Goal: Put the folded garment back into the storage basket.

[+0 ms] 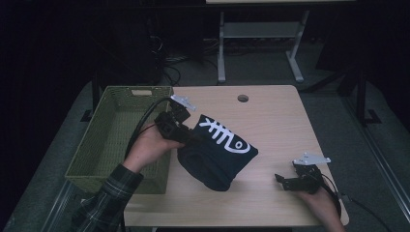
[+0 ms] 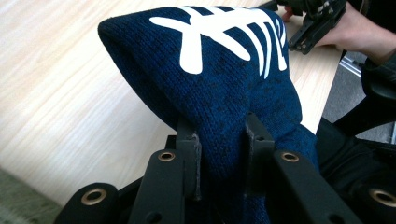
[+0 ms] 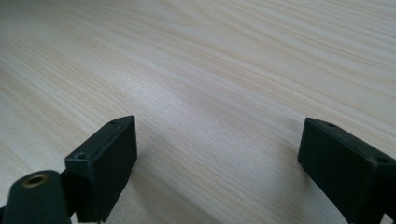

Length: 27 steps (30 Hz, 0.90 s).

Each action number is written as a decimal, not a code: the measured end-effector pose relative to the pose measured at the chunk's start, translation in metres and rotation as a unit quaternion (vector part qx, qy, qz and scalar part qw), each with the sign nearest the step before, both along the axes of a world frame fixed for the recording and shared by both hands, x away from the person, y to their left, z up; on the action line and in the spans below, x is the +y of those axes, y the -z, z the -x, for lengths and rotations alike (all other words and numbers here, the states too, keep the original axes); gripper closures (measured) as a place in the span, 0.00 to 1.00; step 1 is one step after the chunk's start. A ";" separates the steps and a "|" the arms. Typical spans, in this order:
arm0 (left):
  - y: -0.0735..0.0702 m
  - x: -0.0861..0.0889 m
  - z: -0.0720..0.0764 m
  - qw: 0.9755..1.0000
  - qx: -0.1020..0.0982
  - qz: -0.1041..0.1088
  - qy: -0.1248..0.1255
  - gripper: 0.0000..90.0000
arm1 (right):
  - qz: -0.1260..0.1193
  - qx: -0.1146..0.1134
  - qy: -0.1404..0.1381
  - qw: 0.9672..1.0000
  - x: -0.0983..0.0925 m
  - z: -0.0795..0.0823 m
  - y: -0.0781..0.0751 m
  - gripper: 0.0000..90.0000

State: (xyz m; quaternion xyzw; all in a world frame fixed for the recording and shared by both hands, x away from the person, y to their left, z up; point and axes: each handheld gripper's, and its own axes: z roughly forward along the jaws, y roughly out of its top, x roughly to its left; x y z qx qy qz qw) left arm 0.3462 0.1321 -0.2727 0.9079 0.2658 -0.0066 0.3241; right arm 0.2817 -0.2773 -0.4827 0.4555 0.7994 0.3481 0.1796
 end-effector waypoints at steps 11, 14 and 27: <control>-0.030 0.036 -0.002 1.000 -0.001 -0.010 -0.025 0.81 | 0.000 0.000 0.001 1.000 0.000 0.000 0.000 0.13; -0.038 0.045 -0.001 0.999 0.000 -0.004 -0.032 0.81 | -0.001 0.000 0.002 1.000 0.000 0.000 0.000 0.13; -0.076 0.095 0.002 0.997 -0.007 -0.002 -0.072 0.81 | -0.001 0.000 0.003 1.000 0.000 0.000 0.000 0.13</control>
